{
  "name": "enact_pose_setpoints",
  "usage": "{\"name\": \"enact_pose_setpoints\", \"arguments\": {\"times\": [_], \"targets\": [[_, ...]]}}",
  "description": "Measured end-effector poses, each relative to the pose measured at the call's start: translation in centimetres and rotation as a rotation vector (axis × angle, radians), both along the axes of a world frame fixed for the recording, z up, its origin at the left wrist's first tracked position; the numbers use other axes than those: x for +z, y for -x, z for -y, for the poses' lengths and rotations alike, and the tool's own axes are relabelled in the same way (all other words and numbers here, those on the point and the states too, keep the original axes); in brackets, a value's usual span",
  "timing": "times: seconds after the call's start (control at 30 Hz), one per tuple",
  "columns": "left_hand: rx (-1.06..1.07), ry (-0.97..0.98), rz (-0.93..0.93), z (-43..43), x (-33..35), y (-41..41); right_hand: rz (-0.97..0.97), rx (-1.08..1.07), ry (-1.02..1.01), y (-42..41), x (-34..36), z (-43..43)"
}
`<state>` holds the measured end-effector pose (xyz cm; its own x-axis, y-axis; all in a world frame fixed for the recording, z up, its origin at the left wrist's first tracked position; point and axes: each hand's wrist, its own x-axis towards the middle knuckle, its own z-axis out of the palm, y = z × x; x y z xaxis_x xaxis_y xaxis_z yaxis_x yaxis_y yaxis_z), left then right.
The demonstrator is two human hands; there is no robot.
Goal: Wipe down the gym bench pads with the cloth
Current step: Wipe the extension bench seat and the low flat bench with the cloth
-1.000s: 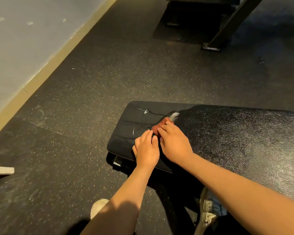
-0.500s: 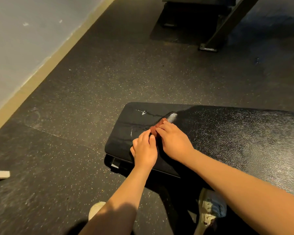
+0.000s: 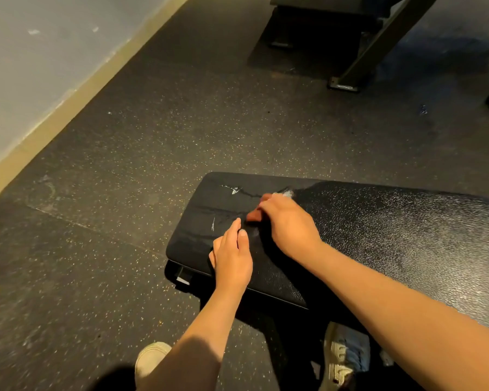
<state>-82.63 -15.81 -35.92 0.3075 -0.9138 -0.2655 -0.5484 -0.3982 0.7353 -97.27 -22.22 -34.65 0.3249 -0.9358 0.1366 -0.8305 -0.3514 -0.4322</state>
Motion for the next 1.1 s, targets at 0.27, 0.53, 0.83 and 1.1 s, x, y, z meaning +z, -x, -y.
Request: {"name": "enact_pose_setpoints", "arguments": {"times": [0.27,0.53,0.83,1.1], "targets": [[0.045,0.026,-0.116,-0.4,-0.3,-0.1,-0.090,-0.002,-0.006,-1.8,-0.6,-0.6],[0.035,0.053,-0.255,-1.3,-1.2,-1.1,0.038,-0.025,-0.040,-0.4,-0.6,0.5],[0.101,0.129,-0.127,-1.5,-2.1,-2.6,-0.094,0.261,-0.009,-5.5,-3.0,-3.4],[0.001,0.103,-0.065,-1.8,-2.2,-2.4,-0.164,-0.116,0.045,-1.8,-1.5,0.8]]}}
